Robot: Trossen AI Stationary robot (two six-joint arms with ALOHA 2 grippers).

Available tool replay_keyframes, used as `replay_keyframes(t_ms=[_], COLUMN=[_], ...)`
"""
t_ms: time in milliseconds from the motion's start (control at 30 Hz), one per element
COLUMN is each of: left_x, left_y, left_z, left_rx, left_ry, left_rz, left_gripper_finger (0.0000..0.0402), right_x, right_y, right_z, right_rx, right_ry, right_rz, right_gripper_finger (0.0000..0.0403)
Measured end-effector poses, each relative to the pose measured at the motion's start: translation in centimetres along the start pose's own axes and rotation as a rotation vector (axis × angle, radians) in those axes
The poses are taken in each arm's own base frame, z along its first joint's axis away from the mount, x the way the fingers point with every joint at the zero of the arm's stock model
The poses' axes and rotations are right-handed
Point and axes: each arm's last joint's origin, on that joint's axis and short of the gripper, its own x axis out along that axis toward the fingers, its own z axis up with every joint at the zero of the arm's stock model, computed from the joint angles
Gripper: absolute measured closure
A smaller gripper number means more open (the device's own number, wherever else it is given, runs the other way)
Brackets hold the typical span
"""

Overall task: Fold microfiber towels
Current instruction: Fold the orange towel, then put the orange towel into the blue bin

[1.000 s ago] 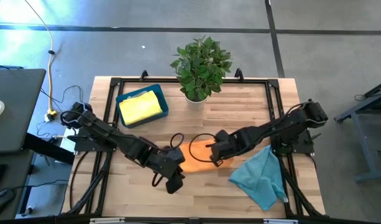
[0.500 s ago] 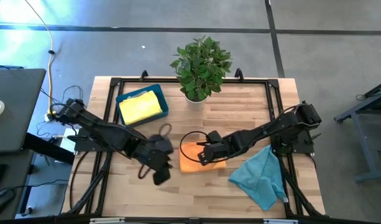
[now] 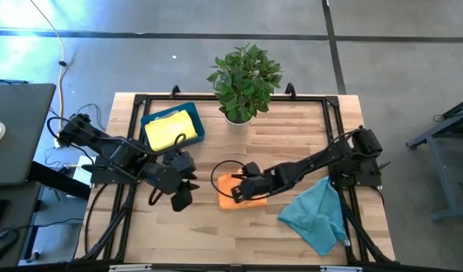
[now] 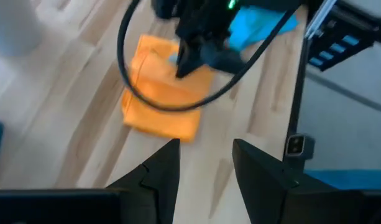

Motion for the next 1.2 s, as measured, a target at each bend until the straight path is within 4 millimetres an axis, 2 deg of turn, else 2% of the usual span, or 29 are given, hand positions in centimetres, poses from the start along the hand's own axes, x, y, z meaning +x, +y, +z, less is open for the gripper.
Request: replay_keyframes(t_ms=[333,667,867,1000,1200], left_x=[0.2,0.2,0.3,1.3,3.3], left_y=[0.2,0.3,0.5,0.7,0.9], left_z=[0.0,-0.1,-0.3,-1.1,-3.2], left_rx=[0.046,0.051,0.067,0.114,0.154], left_ry=[0.002,0.014,0.027,0.056,0.124], left_rz=[0.032,0.042,0.062,0.093,0.134], left_gripper_finger=[0.0264,0.0264,0.0264,0.0264,0.0264], right_x=[0.9,2.0,1.9,1.1,-1.8], right_y=[0.3,1.4,1.9,1.5,0.1], right_z=[-0.2,-0.2,0.0,-0.1,-0.6], right_rx=[-0.018,-0.082,-0.188,-0.352,-0.574], right_ry=[-0.011,-0.049,-0.08,0.022,0.239], right_rz=[0.03,0.148,0.198,0.189,0.129], right_gripper_finger=[0.0397,0.0298,0.0269,0.0269,0.027])
